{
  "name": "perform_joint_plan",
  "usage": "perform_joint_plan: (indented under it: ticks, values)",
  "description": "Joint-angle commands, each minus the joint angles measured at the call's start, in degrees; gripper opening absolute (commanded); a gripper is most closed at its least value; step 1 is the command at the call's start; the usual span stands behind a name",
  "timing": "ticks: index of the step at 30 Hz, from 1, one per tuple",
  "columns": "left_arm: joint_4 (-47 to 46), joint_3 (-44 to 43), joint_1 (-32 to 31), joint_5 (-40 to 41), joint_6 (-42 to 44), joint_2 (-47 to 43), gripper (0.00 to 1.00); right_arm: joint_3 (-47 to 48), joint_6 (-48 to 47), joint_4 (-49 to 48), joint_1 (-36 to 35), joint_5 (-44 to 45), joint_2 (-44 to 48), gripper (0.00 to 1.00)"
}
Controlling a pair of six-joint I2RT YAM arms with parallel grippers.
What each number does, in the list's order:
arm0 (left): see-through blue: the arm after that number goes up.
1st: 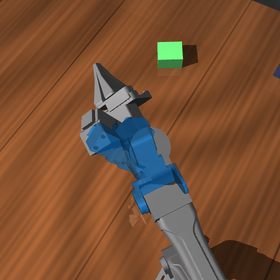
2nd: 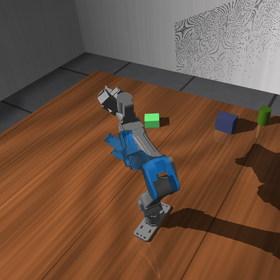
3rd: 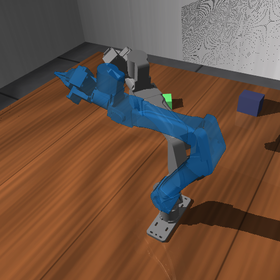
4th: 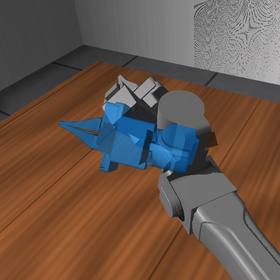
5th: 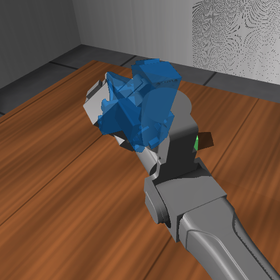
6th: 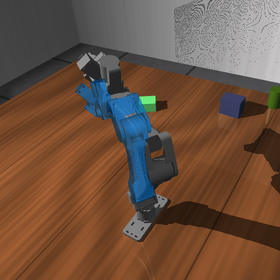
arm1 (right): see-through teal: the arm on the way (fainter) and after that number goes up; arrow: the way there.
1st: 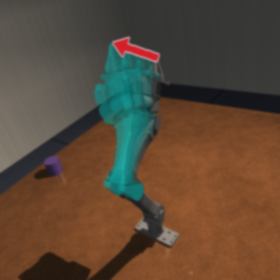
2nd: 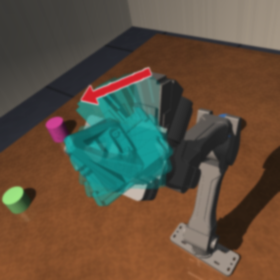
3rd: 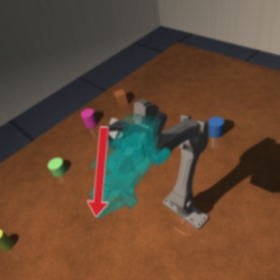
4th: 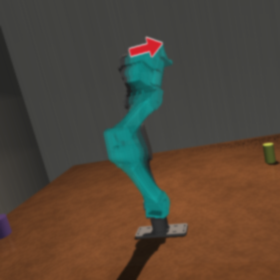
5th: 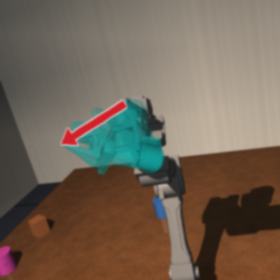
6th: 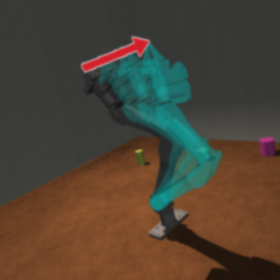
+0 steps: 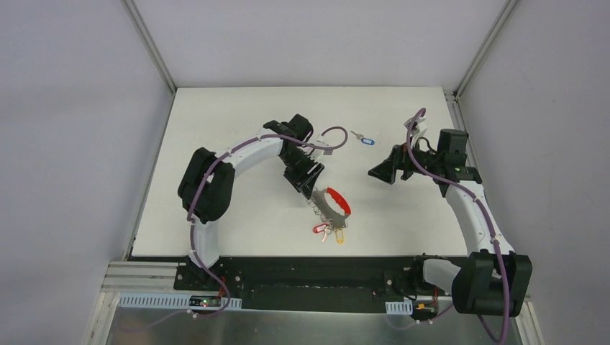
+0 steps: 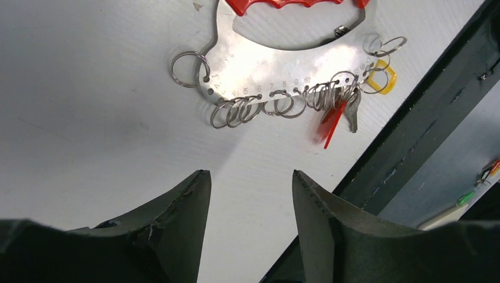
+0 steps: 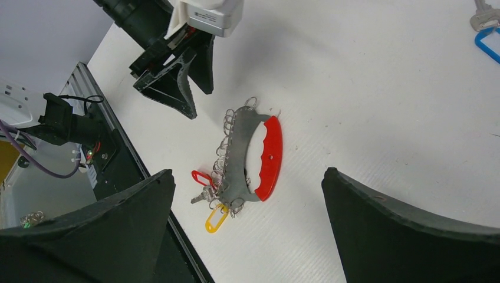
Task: Put the keys on the keyring
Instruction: Pick up the keyring from the center of the board.
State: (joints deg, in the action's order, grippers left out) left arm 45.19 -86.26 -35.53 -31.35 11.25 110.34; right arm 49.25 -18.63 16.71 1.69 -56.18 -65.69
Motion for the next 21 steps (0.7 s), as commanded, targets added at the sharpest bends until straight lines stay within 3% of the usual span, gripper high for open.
perform_joint_plan:
  ticks: [1,10,21]
  values:
    - [-0.33,-3.72,0.37,-2.47,-3.44,2.65,0.53,0.42,-3.63,2.32,0.83,-0.34,-0.63,1.00]
    - [-6.13,-8.77,0.46,2.15,-13.62,9.80,0.45,0.19,-5.27,4.00,2.47,-1.70,-1.67,1.00]
    - [-7.91,-10.30,-0.51,9.52,-17.02,13.66,0.40,0.49,-5.69,4.85,2.96,-3.34,-4.81,1.00]
